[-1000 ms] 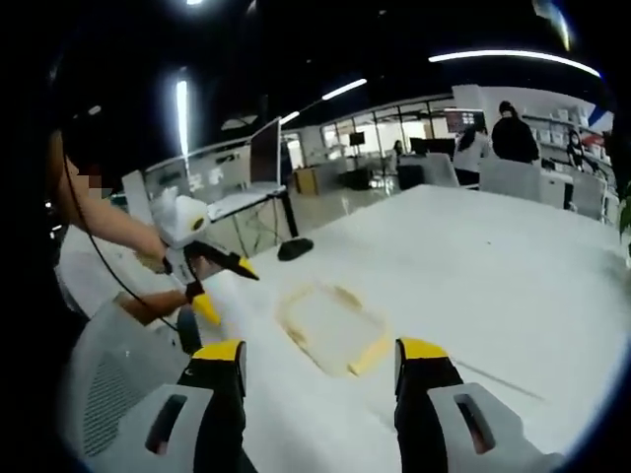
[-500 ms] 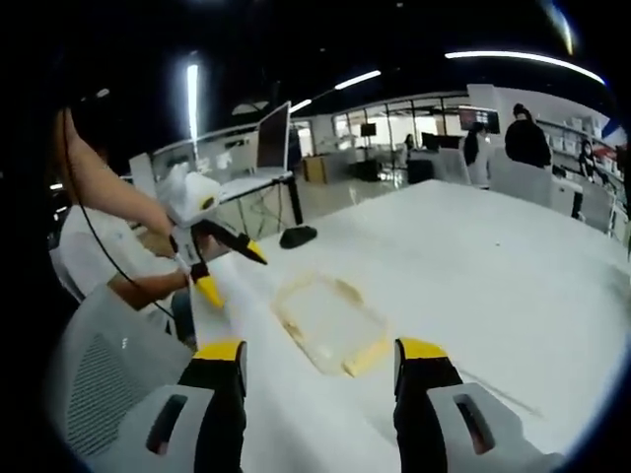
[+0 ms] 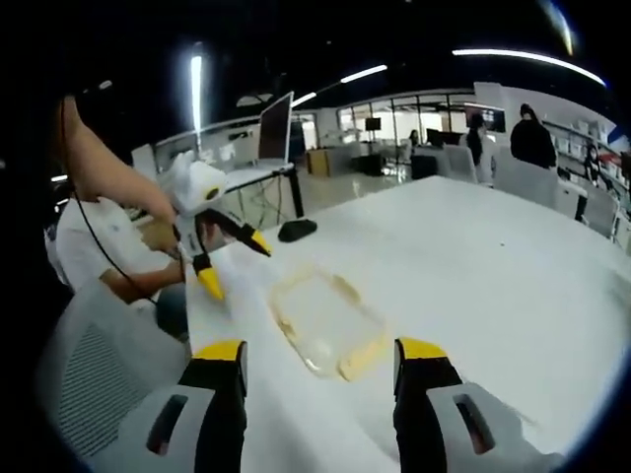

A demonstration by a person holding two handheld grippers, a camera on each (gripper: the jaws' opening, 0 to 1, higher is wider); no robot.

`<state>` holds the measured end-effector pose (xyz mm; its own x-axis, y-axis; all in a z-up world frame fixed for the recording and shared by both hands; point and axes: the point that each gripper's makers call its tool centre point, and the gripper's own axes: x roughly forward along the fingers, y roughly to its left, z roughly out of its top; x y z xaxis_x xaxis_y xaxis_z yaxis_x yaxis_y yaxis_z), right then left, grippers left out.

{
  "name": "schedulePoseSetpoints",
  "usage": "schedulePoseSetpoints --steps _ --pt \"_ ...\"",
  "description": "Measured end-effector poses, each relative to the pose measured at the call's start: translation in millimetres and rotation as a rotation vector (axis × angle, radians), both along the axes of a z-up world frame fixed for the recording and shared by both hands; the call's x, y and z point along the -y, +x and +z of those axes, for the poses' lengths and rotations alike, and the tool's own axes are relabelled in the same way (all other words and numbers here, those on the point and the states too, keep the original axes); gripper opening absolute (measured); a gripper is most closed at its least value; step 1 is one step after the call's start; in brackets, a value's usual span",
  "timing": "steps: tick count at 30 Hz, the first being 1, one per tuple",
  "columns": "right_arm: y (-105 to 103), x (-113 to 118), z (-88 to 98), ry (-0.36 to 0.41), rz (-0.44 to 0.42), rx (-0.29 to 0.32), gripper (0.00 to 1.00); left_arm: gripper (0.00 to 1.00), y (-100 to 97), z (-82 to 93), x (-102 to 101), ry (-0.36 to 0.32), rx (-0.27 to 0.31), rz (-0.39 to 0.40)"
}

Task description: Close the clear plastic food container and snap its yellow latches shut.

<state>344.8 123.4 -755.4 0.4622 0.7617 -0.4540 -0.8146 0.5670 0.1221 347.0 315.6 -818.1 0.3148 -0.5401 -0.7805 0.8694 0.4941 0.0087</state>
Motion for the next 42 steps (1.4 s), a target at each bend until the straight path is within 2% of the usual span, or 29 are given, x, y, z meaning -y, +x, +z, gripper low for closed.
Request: schedulePoseSetpoints --steps 19,23,26,27,28,31,33,42 --pt "12.1 -1.6 -9.0 -0.053 0.016 0.001 0.59 0.71 16.8 -2.9 -0.8 0.038 0.006 -0.074" --pt "12.4 -1.9 -12.4 -0.086 0.043 0.017 0.59 0.67 19.1 -4.9 -2.9 0.056 0.007 -0.093" --pt "12.5 -2.5 -13.5 -0.099 0.055 0.022 0.59 0.58 11.5 -14.1 -11.2 0.099 -0.088 -0.058" --pt "12.8 -2.8 -14.0 -0.101 0.056 0.019 0.59 0.59 16.6 -17.6 -20.5 0.166 -0.074 -0.048" --pt "13.0 -2.9 -14.0 -0.101 0.055 0.018 0.60 0.62 20.3 -15.4 -16.6 0.151 -0.029 -0.081" --pt "14.6 -3.8 -13.4 -0.096 0.052 0.016 0.60 0.64 18.8 -12.8 -13.7 0.121 -0.048 -0.064" --pt "15.3 -4.3 -13.0 -0.092 0.049 0.013 0.60 0.65 20.4 -11.3 -12.5 0.116 -0.033 -0.074" --pt "16.8 -6.7 -15.9 -0.102 0.055 0.012 0.60 0.64 23.2 -11.5 -12.2 0.119 -0.041 -0.098"
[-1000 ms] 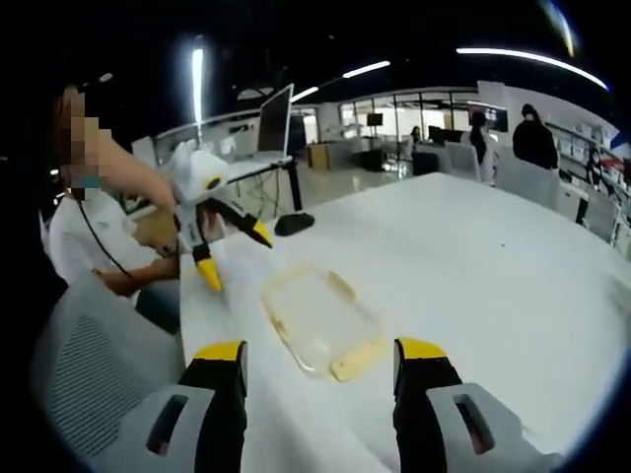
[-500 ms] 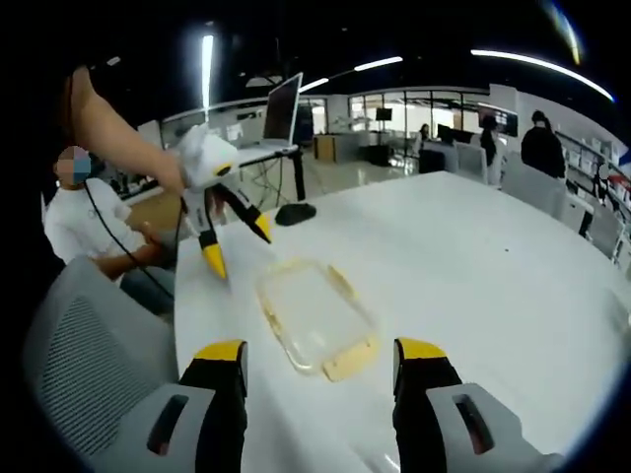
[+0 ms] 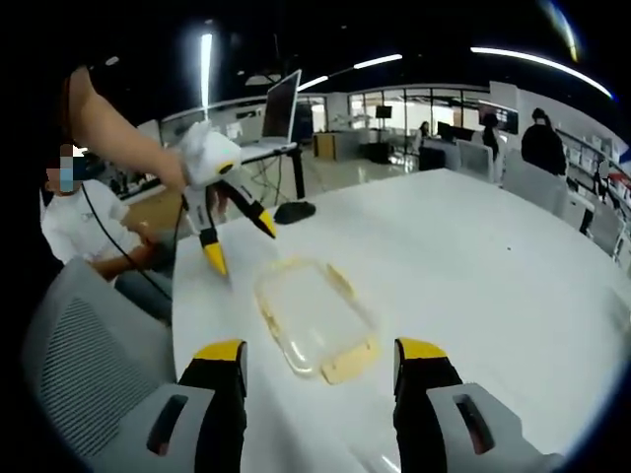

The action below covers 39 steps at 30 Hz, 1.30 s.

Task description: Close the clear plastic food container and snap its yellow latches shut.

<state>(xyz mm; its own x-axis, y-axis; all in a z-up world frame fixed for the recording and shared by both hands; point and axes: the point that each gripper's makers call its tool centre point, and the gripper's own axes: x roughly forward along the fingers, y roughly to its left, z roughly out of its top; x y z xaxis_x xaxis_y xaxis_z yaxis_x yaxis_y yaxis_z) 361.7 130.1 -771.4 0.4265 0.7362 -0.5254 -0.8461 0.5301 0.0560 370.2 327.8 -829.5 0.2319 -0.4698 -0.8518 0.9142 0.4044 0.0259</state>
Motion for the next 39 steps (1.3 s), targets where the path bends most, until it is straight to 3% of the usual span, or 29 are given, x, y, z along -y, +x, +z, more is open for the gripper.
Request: schedulePoseSetpoints --steps 39 --pt "13.0 -10.0 -13.3 -0.075 0.074 -0.013 0.60 0.62 12.6 -6.1 4.3 0.040 -0.016 -0.097"
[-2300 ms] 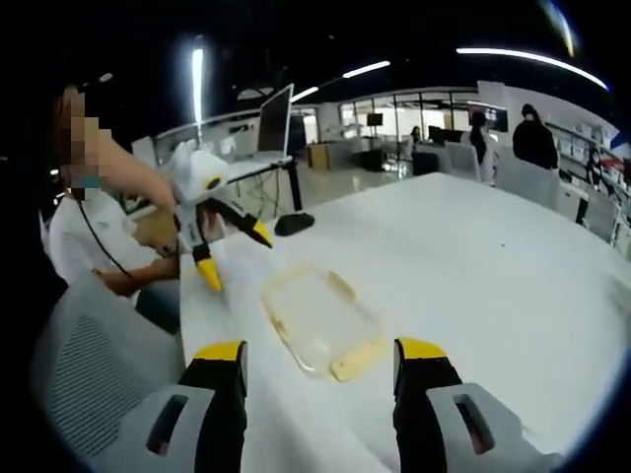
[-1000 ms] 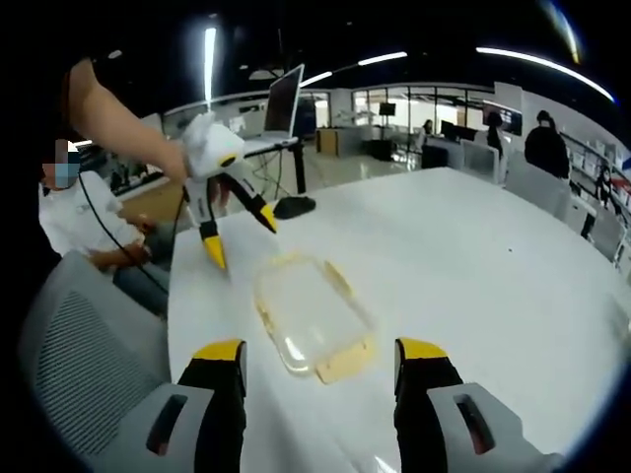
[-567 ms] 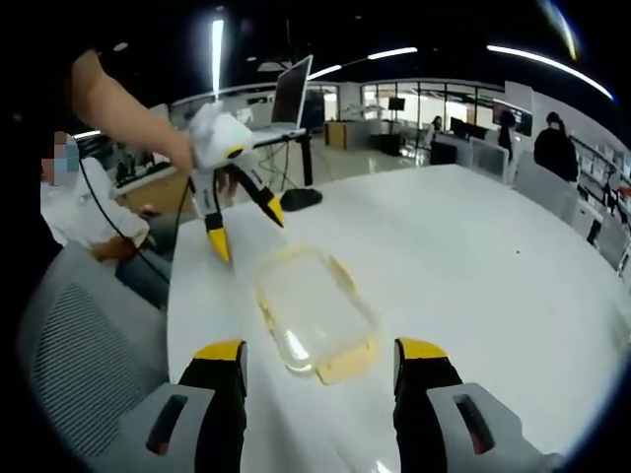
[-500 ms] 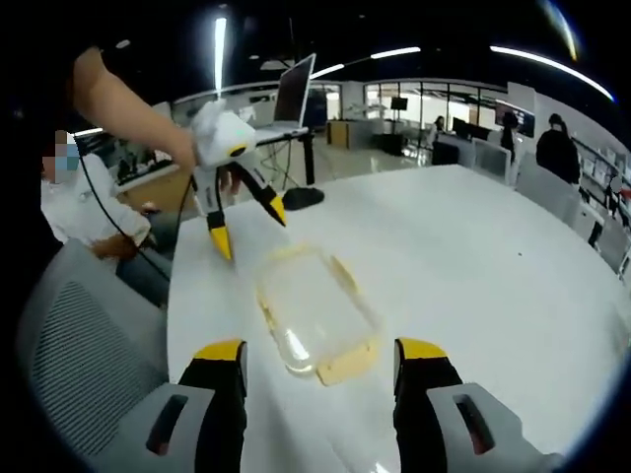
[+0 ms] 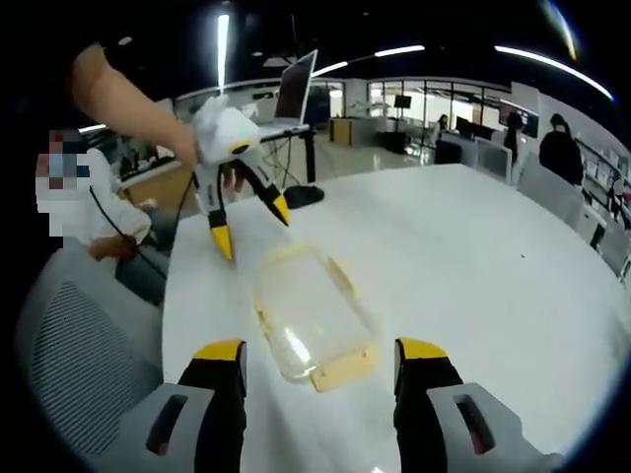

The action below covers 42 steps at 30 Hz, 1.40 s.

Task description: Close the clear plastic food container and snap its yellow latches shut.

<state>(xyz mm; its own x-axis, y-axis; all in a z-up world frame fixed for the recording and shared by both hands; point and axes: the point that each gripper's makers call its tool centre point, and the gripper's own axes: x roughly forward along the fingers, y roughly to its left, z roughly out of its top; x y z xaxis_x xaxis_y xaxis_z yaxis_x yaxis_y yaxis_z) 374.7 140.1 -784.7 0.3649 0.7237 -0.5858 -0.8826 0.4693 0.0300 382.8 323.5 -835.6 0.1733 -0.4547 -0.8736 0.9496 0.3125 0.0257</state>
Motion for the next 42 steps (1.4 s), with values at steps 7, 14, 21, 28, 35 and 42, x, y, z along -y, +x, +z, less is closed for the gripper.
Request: schedulePoseSetpoints --steps 7,14,21,28,35,42 --pt "-1.0 -3.2 -0.5 -0.014 0.024 0.012 0.62 0.62 1.0 -1.1 3.2 0.005 -0.002 -0.026" --pt "-2.1 -3.2 -6.0 -0.049 0.052 0.010 0.61 0.62 1.9 -2.9 4.4 0.007 -0.002 -0.041" --pt "1.1 -5.2 -10.3 -0.088 0.088 0.015 0.61 0.61 5.9 -4.4 5.5 0.018 0.002 -0.074" --pt "0.8 -7.0 -15.6 -0.126 0.129 0.014 0.60 0.61 8.2 -6.0 6.7 0.029 0.002 -0.107" --pt "3.4 -2.2 -22.5 -0.158 0.148 0.004 0.60 0.59 10.4 -7.3 6.8 0.045 -0.001 -0.139" --pt "4.6 1.7 -28.9 -0.193 0.175 0.000 0.60 0.58 12.6 -10.9 7.3 0.063 -0.004 -0.179"
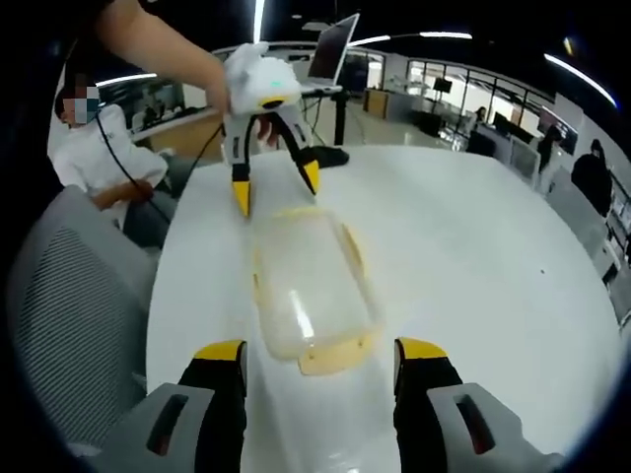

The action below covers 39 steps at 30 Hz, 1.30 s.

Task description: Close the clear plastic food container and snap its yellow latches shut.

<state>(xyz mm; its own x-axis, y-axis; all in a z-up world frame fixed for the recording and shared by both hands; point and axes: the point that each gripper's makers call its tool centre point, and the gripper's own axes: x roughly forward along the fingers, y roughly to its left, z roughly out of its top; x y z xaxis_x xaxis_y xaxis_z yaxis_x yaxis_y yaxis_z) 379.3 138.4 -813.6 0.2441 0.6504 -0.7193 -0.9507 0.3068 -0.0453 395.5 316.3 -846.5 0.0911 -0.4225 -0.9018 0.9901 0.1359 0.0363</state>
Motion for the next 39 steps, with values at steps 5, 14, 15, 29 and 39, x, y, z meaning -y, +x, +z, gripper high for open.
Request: schedulePoseSetpoints --steps 5,14,15,29,39 --pt "-2.7 -0.4 -5.8 -0.032 0.029 -0.025 0.56 0.58 0.5 -2.3 1.9 0.002 -0.005 -0.011" --pt "0.8 -1.4 -13.5 -0.076 0.081 -0.009 0.58 0.58 1.0 -7.2 3.6 0.014 -0.015 -0.040" --pt "0.7 -1.4 -13.8 -0.080 0.084 -0.009 0.58 0.57 0.7 -7.9 3.4 0.016 -0.016 -0.043" --pt "7.2 -2.5 -21.6 -0.127 0.127 -0.035 0.58 0.56 -2.5 -12.1 10.3 0.024 -0.030 -0.079" --pt "4.8 -0.1 -32.1 -0.181 0.166 -0.068 0.57 0.55 -0.4 -13.5 11.5 0.030 -0.033 -0.099"
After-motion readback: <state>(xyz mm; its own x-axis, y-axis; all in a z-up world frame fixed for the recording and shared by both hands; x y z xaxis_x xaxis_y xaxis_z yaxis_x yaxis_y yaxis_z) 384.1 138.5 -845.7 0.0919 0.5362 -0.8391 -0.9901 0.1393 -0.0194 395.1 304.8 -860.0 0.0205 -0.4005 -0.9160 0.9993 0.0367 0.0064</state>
